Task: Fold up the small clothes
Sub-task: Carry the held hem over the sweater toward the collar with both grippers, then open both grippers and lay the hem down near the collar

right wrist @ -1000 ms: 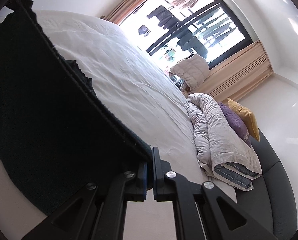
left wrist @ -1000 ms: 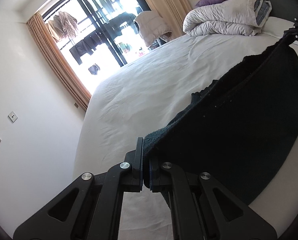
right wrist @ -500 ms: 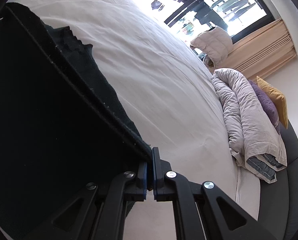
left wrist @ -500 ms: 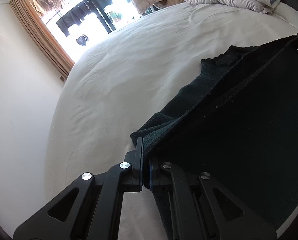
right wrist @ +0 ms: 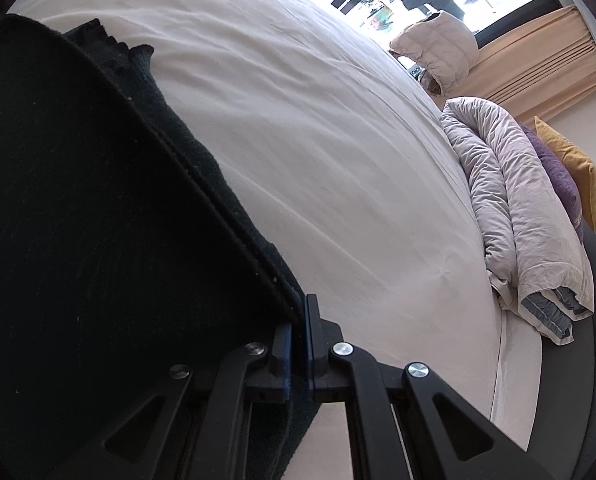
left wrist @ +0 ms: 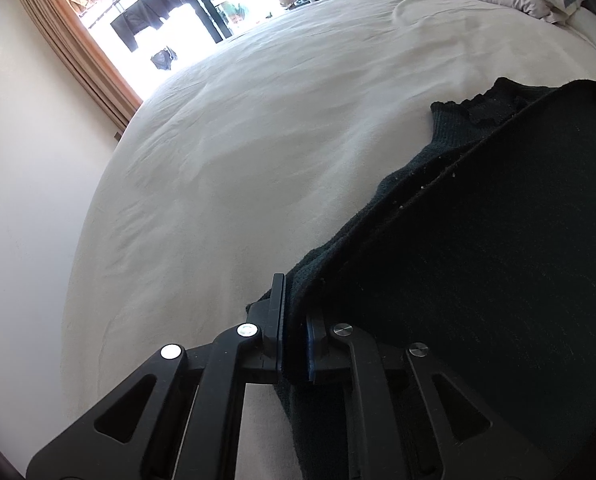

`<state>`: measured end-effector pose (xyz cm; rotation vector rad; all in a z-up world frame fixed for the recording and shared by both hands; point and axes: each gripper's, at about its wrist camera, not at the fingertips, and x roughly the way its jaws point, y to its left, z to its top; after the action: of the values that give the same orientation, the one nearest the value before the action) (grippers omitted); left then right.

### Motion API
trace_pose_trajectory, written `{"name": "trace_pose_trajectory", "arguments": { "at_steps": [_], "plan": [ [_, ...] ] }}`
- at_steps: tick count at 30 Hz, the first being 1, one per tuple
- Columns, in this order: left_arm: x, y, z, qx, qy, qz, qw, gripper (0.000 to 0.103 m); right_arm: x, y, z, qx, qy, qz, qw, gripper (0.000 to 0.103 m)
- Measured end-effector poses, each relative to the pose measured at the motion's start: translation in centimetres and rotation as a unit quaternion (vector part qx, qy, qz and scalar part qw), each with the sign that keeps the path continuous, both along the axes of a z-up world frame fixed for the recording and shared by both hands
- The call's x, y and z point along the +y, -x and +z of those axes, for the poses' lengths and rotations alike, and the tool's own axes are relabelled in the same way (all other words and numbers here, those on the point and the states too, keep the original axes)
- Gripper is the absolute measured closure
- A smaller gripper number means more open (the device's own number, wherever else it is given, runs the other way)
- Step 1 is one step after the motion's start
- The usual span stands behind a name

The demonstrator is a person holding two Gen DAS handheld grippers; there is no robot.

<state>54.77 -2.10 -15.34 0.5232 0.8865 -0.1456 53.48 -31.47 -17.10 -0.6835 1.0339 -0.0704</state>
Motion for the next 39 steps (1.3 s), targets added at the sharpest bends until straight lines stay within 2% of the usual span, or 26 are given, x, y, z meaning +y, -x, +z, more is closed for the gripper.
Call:
{"name": "trace_pose_trajectory", "arguments": {
  "at_steps": [2, 3, 4, 5, 6, 7, 8, 11, 14, 19, 21, 22, 24, 26, 27, 28, 29, 31, 34, 35, 37, 39],
  "plan": [
    [0.1, 0.0, -0.1, -0.003, -0.004, -0.001, 1.0000, 0.090, -0.2, -0.3, 0.1, -0.007, -0.002, -0.011, 1.000, 0.093],
    [0.2, -0.1, -0.1, -0.006, -0.006, 0.000, 1.0000, 0.088, -0.5, -0.5, 0.3, -0.015, -0.003, -0.022, 1.000, 0.081],
    [0.3, -0.1, 0.0, -0.011, -0.010, 0.003, 0.9999, 0.078, -0.8, -0.8, 0.6, -0.025, -0.005, -0.036, 0.999, 0.067],
    [0.7, -0.1, 0.3, -0.020, -0.016, 0.013, 0.9996, 0.056, -1.3, -1.0, 0.9, -0.036, -0.011, -0.049, 0.998, 0.060],
    [1.1, -0.2, 0.7, -0.035, -0.024, 0.030, 0.9986, 0.040, -1.6, -1.2, 1.1, -0.041, -0.021, -0.060, 0.997, 0.054],
    [1.5, -0.3, 1.2, -0.049, -0.030, 0.047, 0.9973, 0.015, -2.0, -1.4, 1.2, -0.040, -0.034, -0.069, 0.996, 0.054],
    [2.1, -0.4, 1.7, -0.054, -0.025, 0.053, 0.9968, 0.007, -2.1, -1.4, 1.1, -0.039, -0.040, -0.073, 0.996, 0.054],
    [2.9, -0.6, 2.4, -0.049, -0.010, 0.052, 0.9974, 0.007, -2.4, -1.1, 1.2, -0.052, -0.030, -0.086, 0.994, 0.052],
    [2.6, -0.1, 3.1, -0.065, -0.018, 0.052, 0.9964, 0.007, -3.7, -0.6, 2.5, -0.084, -0.040, -0.126, 0.988, 0.042],
    [2.6, -0.5, 2.2, -0.036, -0.022, 0.052, 0.9977, 0.006, -5.9, 0.8, 4.8, -0.115, -0.104, -0.167, 0.974, 0.040],
    [2.8, -1.3, 1.8, -0.009, -0.014, 0.053, 0.9984, 0.003, -6.4, 1.9, 5.7, -0.126, -0.156, -0.170, 0.965, 0.040],
    [3.2, -2.1, 1.7, 0.022, 0.005, 0.059, 0.9980, 0.001, -6.5, 2.4, 6.0, -0.129, -0.191, -0.166, 0.959, 0.040],
    [4.8, -3.8, 1.5, 0.078, 0.075, 0.079, 0.9910, 0.001, -6.0, 3.4, 6.5, -0.130, -0.238, -0.155, 0.950, 0.040],
    [6.8, -5.2, 1.8, 0.112, 0.153, 0.103, 0.9764, 0.001, -4.7, 4.2, 6.9, -0.131, -0.266, -0.129, 0.946, 0.040],
    [7.6, -5.4, 2.2, 0.113, 0.187, 0.112, 0.9694, 0.001, -3.8, 4.6, 7.1, -0.134, -0.271, -0.117, 0.946, 0.040],
    [8.4, -5.3, 2.6, 0.101, 0.208, 0.124, 0.9650, 0.001, -3.1, 4.7, 7.2, -0.135, -0.278, -0.106, 0.945, 0.040],
    [9.0, -5.1, 3.1, 0.082, 0.212, 0.137, 0.9641, 0.001, -2.4, 4.7, 7.3, -0.133, -0.285, -0.097, 0.944, 0.040],
    [9.6, -4.8, 3.8, 0.044, 0.191, 0.164, 0.9668, 0.001, -1.6, 4.5, 7.3, -0.132, -0.301, -0.094, 0.940, 0.040],
    [10.2, -4.1, 4.9, 0.001, 0.176, 0.187, 0.9665, 0.002, -1.2, 4.5, 7.2, -0.128, -0.330, -0.093, 0.931, 0.041],
    [9.9, -3.6, 5.4, -0.013, 0.175, 0.183, 0.9672, 0.002, -1.2, 4.7, 7.2, -0.131, -0.328, -0.096, 0.930, 0.042],
    [8.1, -2.0, 6.8, -0.038, 0.178, 0.145, 0.9726, 0.002, -2.0, 4.8, 7.1, -0.138, -0.338, -0.112, 0.924, 0.043],
    [4.6, 0.0, 7.9, -0.051, 0.167, 0.092, 0.9804, 0.002, -4.1, 5.2, 7.2, -0.153, -0.365, -0.146, 0.907, 0.051]
  ]
}}
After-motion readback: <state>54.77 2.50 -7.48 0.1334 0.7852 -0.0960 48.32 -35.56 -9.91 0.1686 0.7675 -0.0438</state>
